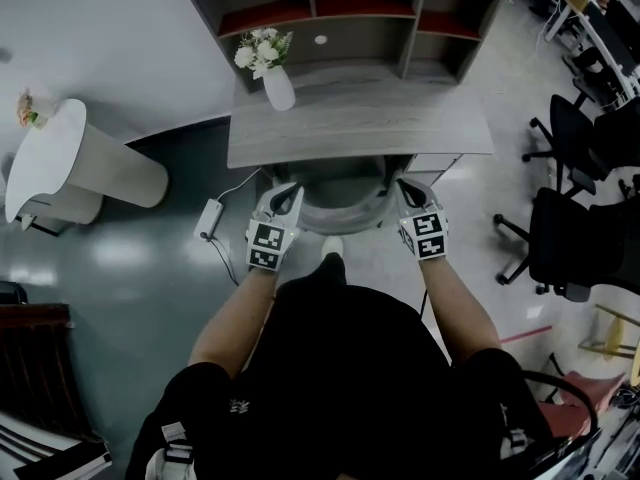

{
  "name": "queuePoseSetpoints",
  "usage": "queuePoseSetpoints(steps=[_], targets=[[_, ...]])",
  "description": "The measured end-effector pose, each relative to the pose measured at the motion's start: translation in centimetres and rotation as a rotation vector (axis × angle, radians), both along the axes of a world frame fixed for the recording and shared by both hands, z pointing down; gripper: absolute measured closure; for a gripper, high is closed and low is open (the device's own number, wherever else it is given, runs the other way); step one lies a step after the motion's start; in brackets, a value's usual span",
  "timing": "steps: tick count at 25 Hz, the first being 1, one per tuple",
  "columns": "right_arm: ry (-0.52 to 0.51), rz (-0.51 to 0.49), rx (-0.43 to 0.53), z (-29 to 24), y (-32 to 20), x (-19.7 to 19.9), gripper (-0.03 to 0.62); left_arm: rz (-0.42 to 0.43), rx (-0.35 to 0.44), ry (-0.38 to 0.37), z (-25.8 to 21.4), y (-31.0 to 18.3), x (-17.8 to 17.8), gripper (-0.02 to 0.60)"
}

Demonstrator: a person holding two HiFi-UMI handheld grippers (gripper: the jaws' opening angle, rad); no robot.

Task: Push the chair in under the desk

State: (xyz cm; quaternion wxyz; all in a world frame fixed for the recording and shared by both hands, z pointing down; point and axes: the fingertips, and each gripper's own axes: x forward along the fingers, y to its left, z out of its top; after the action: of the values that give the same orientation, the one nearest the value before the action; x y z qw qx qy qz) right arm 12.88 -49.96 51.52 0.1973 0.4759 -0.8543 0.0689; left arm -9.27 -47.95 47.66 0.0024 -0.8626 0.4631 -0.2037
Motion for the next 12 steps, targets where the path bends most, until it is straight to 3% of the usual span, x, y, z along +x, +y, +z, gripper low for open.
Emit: queuePoseSetpoints(steps=[6, 12], targets=[[-0.03, 0.023, -0.001, -0.3, 1.1, 0.4, 0.592, -0.019, 0.068, 0.007, -2.6, 0.8, -0.4, 0.574], [-0.046, 0.028, -0.022, 0.6, 2.1, 0.5, 0.592, -0.012, 0.061, -0.002, -2.4, 1.7, -0.4, 0.574]])
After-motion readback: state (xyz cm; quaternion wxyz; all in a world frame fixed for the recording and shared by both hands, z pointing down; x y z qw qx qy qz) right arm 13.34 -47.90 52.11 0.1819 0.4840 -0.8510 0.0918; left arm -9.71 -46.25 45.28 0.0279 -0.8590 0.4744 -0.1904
